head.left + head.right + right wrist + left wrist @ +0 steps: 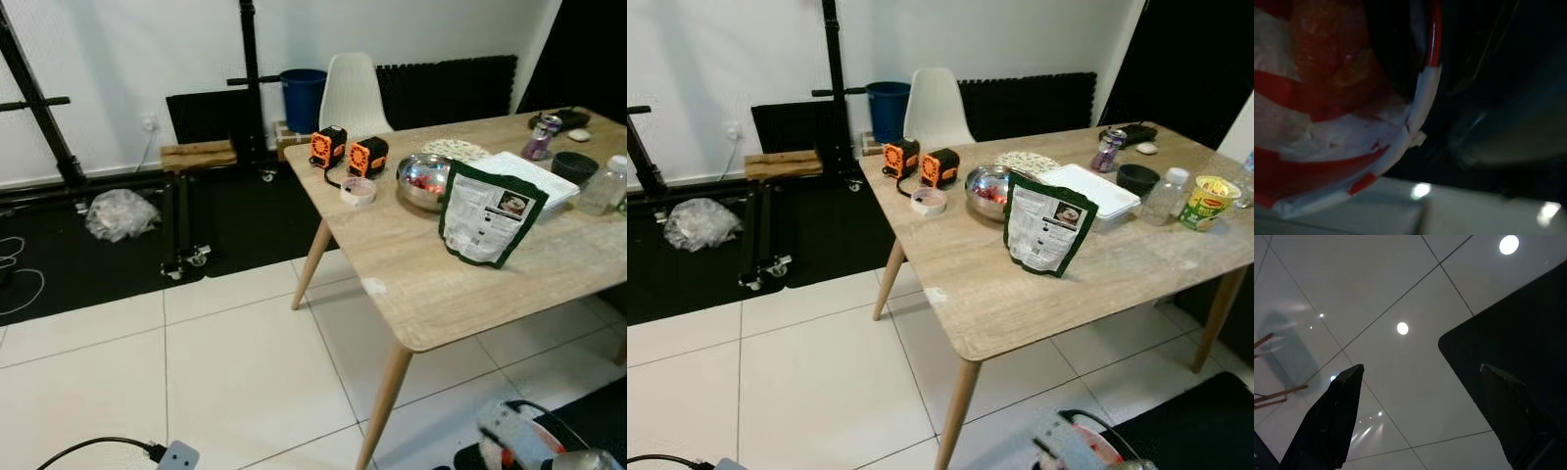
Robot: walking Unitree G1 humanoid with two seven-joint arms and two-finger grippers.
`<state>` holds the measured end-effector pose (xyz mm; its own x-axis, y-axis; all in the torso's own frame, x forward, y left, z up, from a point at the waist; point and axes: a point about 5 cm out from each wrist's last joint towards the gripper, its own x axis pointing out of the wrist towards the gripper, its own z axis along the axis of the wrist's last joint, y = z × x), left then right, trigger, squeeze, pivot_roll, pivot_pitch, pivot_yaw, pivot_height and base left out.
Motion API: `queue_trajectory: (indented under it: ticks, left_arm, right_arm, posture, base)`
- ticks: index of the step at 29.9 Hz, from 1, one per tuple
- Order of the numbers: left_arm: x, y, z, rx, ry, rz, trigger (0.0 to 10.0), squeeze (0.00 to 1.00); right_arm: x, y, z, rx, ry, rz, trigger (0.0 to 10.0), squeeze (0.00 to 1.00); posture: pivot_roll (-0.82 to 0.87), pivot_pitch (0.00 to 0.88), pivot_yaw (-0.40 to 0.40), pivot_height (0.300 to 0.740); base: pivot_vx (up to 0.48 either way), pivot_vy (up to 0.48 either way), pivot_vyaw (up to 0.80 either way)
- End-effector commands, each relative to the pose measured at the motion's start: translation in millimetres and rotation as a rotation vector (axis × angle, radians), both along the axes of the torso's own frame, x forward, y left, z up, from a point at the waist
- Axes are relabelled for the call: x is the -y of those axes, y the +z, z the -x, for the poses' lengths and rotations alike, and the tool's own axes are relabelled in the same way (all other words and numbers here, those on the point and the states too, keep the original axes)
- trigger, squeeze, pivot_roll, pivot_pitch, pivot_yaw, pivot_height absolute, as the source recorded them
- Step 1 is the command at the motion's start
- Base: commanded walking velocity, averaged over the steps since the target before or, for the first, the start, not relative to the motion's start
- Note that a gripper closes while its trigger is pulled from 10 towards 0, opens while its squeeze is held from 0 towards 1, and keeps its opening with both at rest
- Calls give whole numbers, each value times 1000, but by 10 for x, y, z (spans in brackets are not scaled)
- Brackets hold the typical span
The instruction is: Restocking fridge
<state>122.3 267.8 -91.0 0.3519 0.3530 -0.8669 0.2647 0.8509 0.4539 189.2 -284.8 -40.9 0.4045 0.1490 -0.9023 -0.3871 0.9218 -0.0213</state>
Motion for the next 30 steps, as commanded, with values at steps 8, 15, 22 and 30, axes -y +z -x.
queue_trajectory:
  ticks: [8, 15, 22, 30]
  left_arm:
    - [194, -47, -43, 17, 13, 98, 10000, 0]
    - [321, -81, -43, 17, 51, 155, 10000, 0]
    - [420, -110, -24, 12, 74, 198, 10000, 0]
    - [522, -146, 22, -38, 53, 236, 10000, 0]
  right_arm:
    - [23, -207, 183, 153, -566, 11, 10000, 0]
    - [-86, -410, 519, 76, -673, 90, 10000, 0]
    - [-191, -489, 632, 61, -710, 114, 10000, 0]
    - [-243, -495, 598, 58, -669, 124, 10000, 0]
  posture:
    - [4, 0, -27, 740]
    - [2, 0, -26, 740]
    - [0, 0, -21, 740]
    - [-5, 0, -20, 740]
  base:
    - [0, 0, 0]
    - [0, 0, 0]
    - [0, 0, 0]
    - [-123, 0, 0]
